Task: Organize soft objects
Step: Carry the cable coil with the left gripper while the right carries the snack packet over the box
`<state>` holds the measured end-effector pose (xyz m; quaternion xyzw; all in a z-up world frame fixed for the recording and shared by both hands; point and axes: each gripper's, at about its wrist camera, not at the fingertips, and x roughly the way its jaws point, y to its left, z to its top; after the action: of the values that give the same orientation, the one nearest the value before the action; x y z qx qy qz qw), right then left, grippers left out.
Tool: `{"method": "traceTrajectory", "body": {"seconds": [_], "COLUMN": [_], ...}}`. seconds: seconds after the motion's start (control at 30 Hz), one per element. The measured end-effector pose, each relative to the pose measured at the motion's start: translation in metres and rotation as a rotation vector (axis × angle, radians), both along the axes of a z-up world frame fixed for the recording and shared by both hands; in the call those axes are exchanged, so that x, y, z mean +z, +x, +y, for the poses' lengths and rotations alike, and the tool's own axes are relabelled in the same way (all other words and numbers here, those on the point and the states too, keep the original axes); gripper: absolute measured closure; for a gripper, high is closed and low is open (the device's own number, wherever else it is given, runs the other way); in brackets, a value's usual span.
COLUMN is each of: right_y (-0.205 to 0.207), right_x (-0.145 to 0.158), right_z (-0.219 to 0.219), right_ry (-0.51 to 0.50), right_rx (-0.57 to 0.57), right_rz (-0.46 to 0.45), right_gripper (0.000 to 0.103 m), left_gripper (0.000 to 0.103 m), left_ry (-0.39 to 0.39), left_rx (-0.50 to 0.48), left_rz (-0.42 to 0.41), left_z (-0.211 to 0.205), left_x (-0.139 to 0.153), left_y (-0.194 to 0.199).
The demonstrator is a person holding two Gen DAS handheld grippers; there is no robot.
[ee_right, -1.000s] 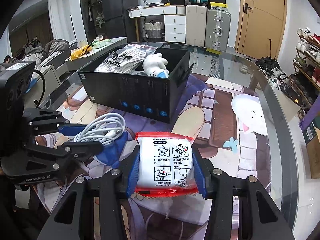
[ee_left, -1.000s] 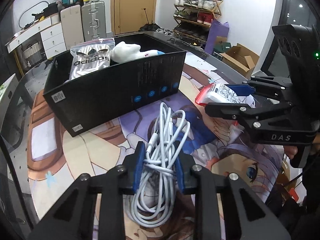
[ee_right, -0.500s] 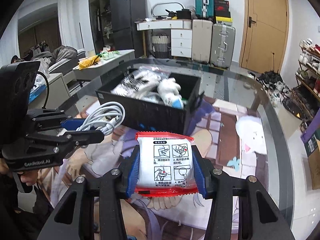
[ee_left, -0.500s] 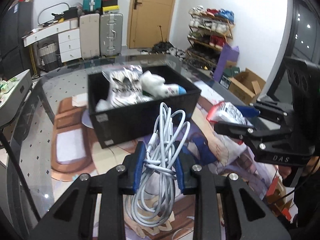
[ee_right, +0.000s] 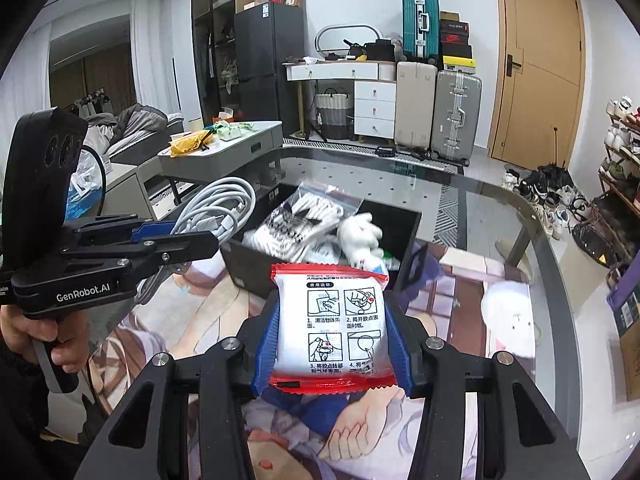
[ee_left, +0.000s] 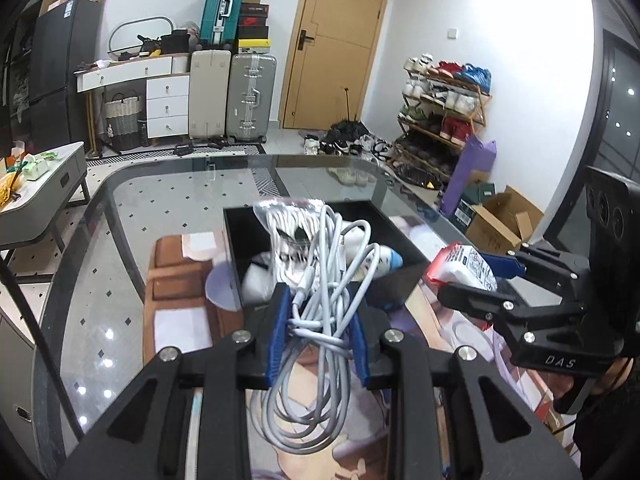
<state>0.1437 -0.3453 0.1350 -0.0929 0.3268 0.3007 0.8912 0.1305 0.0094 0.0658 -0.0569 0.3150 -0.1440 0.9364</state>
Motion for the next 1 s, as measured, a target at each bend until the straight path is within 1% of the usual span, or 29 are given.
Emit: {"method": "traceTrajectory", "body": {"seconds": [0.2,0.4,0.7,1.0], "right_y": [0.016,0.034,0.061,0.086], "right_x": [0.007,0.007,-0.004,-0.020], "right_z": [0.007,0.013,0.024,0.044], "right_ry": [0.002,-0.004,-0.025,-0.075], "right_rx": [-0.011,-0.009,0.005,0.031], "right_rz": [-0.018,-0.019,-0.010,0.004], "right_gripper": [0.055,0.055,0.055,0.055], "left_gripper": [0.077,0.077,0.077,0.076], "left_ry": [-0.012,-0.019,-0.003,0.013], "left_rx": [0.030,0.060,0.076,0.098], "left_rz": [-0.008,0.002,0.012,0.026], "left_z": [0.004,0.008,0.005,0.004], "left_x": [0.003,-0.001,-0.009,-0.018], "left_y": [0.016,0.035,0.060,0.083]}}
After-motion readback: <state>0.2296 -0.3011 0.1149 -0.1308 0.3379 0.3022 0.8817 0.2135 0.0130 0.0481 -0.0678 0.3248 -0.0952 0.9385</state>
